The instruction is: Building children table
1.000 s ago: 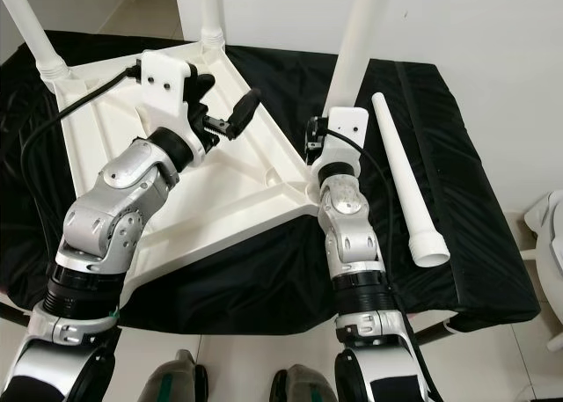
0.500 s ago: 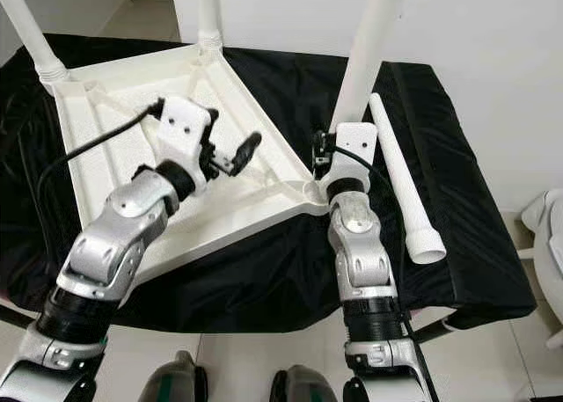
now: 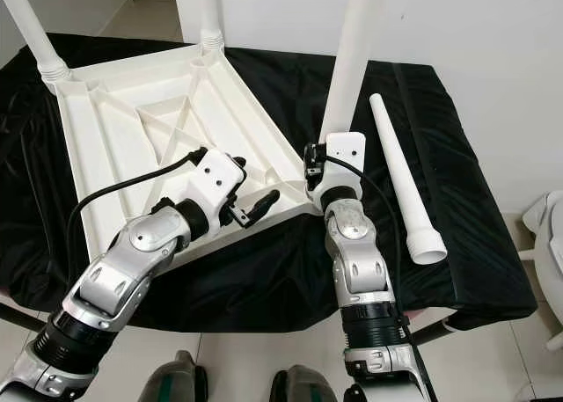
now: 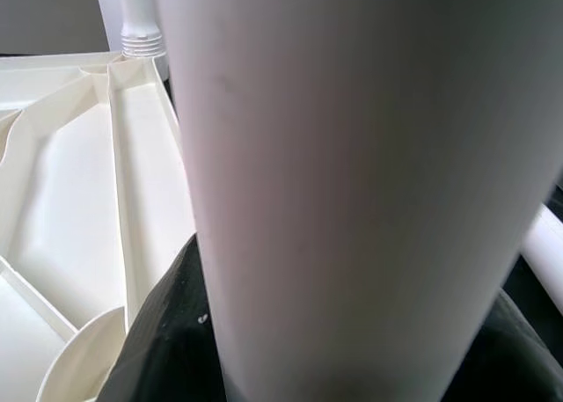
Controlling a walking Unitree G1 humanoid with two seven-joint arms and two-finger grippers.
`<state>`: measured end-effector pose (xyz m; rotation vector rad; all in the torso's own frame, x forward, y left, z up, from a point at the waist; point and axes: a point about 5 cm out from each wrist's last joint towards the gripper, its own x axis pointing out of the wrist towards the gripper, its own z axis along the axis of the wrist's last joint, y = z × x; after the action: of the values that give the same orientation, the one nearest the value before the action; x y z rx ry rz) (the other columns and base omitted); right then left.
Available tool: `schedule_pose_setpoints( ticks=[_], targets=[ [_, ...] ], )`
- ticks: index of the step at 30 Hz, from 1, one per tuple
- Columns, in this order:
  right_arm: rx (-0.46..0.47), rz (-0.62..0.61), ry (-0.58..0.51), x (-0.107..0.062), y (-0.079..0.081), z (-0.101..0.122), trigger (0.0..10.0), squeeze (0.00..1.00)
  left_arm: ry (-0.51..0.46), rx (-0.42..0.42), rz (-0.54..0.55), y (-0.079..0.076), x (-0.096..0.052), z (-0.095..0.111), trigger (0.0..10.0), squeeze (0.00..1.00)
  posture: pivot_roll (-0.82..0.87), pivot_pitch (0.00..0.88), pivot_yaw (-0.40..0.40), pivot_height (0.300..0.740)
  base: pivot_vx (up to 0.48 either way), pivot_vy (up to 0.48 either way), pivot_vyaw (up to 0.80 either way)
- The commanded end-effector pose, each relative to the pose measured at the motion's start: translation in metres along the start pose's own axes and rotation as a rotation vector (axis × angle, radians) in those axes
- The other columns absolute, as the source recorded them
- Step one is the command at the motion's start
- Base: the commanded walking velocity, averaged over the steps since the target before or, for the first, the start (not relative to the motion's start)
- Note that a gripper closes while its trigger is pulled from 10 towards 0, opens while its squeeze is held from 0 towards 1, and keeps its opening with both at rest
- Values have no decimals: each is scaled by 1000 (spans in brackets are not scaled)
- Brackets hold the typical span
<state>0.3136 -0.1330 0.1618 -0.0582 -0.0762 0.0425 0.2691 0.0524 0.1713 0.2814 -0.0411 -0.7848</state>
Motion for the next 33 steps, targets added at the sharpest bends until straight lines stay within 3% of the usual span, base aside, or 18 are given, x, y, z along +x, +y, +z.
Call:
schedule_pose_setpoints(
  ticks=[1, 7, 22, 33],
  targets=[
    [-14, -1, 27, -2, -2, -5, 10000, 0, 19, 14, -17, -4, -1, -2, 10000, 0, 20, 29, -41, 740, 0, 0, 0],
    [-34, -7, 58, -6, -5, -13, 10000, 0, 14, 14, -38, -9, -1, -1, 10000, 0, 20, 24, -40, 740, 0, 0, 0],
    [-75, 83, 46, -13, 8, -28, 10000, 0, 5, 14, -49, -9, -2, 3, 10000, 0, 19, 18, -30, 740, 0, 0, 0],
    [-66, 51, 52, -2, -2, -33, 10000, 0, 29, -8, -131, -18, -9, -1, 10000, 0, 31, 14, -30, 740, 0, 0, 0]
  ],
)
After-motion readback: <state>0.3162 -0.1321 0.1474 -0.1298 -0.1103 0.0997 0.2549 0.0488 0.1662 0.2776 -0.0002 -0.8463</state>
